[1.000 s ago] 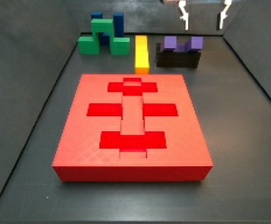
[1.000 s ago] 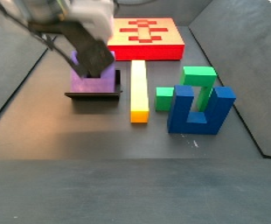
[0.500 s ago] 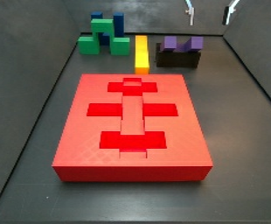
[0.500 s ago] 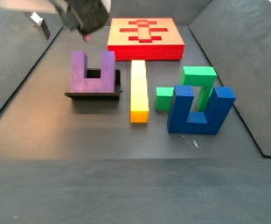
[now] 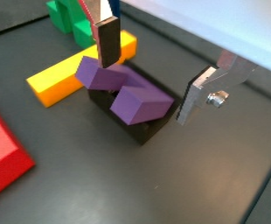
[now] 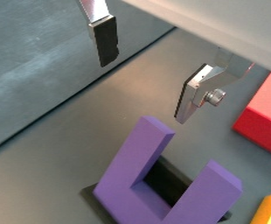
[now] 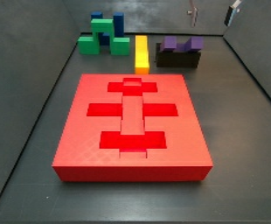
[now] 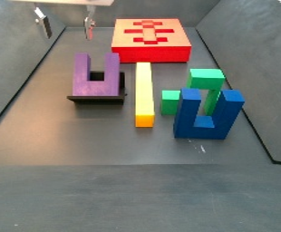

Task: Pick up the purple object. Move up. Place the purple object on the fixture. Regrasp the purple object. Move to above the board. Insert the purple object.
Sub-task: Regrasp the purple object.

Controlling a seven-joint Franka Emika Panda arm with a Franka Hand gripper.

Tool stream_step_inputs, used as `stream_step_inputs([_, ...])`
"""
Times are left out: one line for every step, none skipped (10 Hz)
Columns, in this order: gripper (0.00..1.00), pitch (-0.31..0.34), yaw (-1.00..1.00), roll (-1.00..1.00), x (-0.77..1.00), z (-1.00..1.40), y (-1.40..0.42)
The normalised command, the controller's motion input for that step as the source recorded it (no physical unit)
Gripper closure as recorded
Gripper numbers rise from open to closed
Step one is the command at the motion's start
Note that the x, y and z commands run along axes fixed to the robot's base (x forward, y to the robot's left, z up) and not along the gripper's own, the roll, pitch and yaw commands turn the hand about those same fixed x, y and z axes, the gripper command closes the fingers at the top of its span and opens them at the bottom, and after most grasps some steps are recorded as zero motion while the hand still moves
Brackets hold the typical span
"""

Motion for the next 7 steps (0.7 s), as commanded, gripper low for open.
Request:
stream_step_inputs([0.00,0.000,0.10,1.00,0.29,0.00,-0.22])
stream_step_inputs([0.00,0.000,0.09,1.00,0.34,0.00,-0.18])
stream_step_inputs([0.00,0.000,0.11,1.00,0.30,0.03,-0.11])
stream_step_inputs([0.00,0.077,0.13,1.00,0.10,0.04,-0.10])
stream_step_inputs([0.00,0.157,0.14,1.00,0.00,0.05,-0.09])
stream_step_inputs([0.00,0.220,0.17,1.00,0.00,0.06,-0.05])
stream_step_inputs([0.00,0.191,0.17,1.00,0.00,0.02,-0.05])
